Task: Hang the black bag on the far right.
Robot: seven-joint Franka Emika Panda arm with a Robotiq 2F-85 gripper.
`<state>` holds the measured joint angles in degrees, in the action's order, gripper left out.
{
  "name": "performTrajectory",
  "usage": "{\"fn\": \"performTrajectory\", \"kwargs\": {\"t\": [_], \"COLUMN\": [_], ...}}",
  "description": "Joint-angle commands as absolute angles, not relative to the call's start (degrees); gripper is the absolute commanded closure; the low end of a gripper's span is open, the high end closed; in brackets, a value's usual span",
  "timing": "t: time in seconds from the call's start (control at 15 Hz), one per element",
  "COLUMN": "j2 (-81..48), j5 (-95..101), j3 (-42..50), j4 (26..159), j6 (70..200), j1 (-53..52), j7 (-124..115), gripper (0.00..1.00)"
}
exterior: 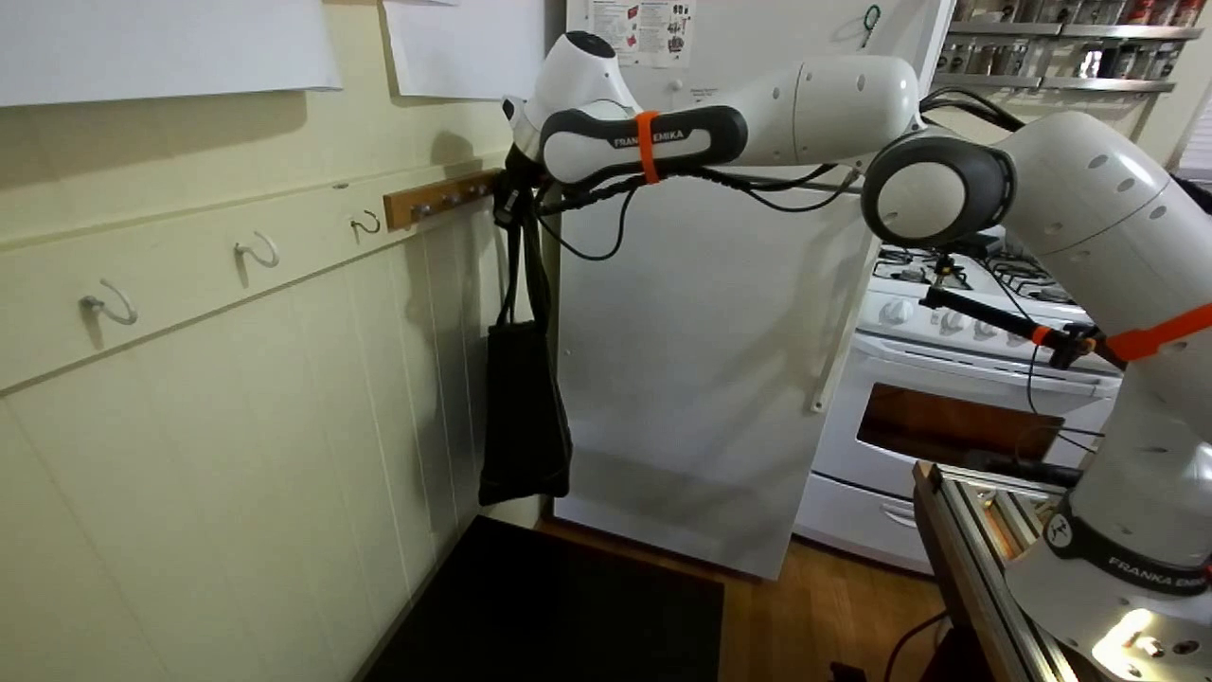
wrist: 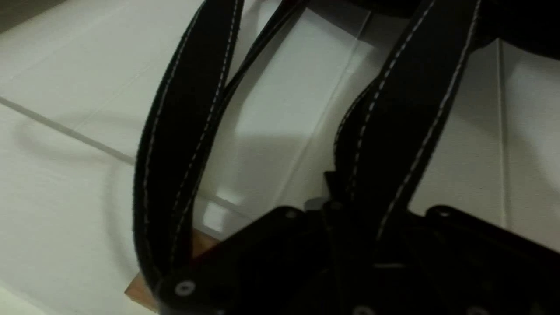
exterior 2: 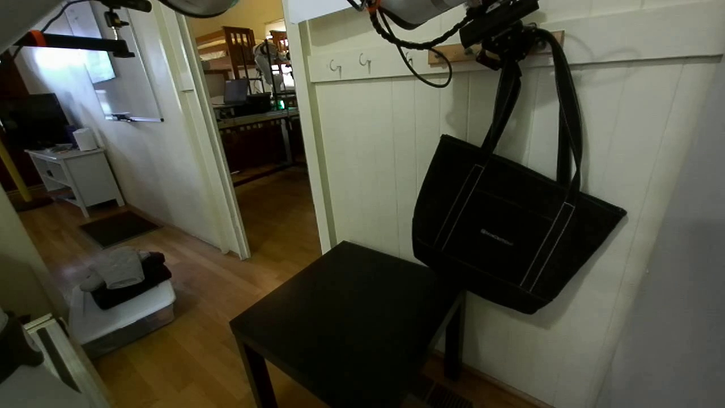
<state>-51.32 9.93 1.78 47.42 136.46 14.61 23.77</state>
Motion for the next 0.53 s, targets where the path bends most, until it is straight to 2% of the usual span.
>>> {"fn": "performTrajectory", "kwargs": {"t": [0.0, 0.47], "j2": [-54.7, -57.9], "j5": [8.1, 7.7], "j3": [1.2, 0.9], "j4": [40.1, 34.9], "j6": [133.2, 130.4], "j1": [14.9, 14.7], "j7": [26.2, 26.5], "gripper": [0.98, 0.98]}}
